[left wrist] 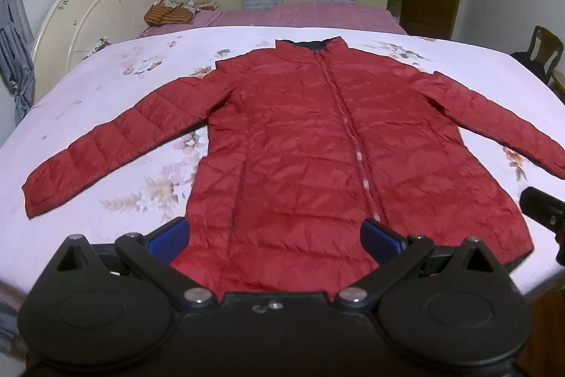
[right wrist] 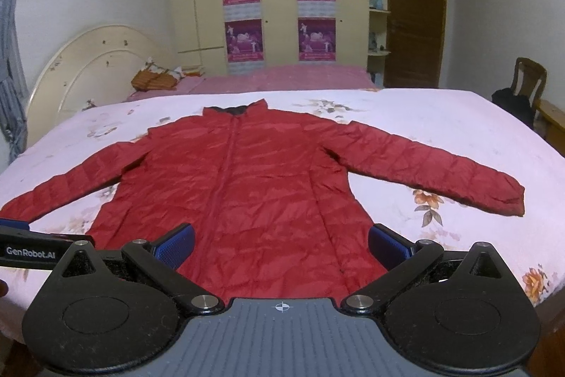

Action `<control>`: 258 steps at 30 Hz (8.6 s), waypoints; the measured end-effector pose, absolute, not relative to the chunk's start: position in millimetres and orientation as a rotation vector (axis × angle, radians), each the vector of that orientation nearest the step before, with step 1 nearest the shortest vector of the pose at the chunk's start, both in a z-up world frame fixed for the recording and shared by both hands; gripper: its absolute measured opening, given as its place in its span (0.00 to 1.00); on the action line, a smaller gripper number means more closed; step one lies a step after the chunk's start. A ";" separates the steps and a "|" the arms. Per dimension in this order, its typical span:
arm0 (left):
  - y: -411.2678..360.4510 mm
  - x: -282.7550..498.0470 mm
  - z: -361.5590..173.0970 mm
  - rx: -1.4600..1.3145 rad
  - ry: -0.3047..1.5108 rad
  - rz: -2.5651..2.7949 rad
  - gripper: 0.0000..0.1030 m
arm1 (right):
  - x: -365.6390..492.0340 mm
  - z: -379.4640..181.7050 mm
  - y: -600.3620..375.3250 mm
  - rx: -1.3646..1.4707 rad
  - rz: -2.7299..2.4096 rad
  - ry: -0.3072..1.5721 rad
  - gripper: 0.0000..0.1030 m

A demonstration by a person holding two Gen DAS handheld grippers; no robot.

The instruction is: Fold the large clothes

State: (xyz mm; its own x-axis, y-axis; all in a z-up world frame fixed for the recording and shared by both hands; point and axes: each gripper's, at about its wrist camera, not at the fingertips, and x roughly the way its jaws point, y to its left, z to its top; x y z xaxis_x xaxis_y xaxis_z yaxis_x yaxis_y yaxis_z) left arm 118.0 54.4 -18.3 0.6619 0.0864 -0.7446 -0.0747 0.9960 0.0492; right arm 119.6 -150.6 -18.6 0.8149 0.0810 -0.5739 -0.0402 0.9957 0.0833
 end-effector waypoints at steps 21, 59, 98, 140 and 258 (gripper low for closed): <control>116.0 239.9 -49.6 0.000 0.859 0.060 0.99 | 221.0 -26.9 -145.9 0.105 -0.126 0.616 1.00; 2.7 382.4 -104.5 0.068 0.978 0.187 0.94 | 321.1 -112.0 -439.0 0.202 -0.561 0.754 0.95; 108.9 395.2 -90.7 -0.090 0.939 0.278 0.82 | 453.8 -44.5 -177.2 0.214 0.286 0.632 0.18; 99.0 440.3 -126.6 -0.181 0.884 0.017 0.31 | 491.0 -106.5 -232.7 0.164 0.021 0.780 0.89; 314.3 292.5 -35.3 -0.566 0.483 0.449 0.09 | 483.2 -128.7 29.7 -0.122 0.497 0.849 0.75</control>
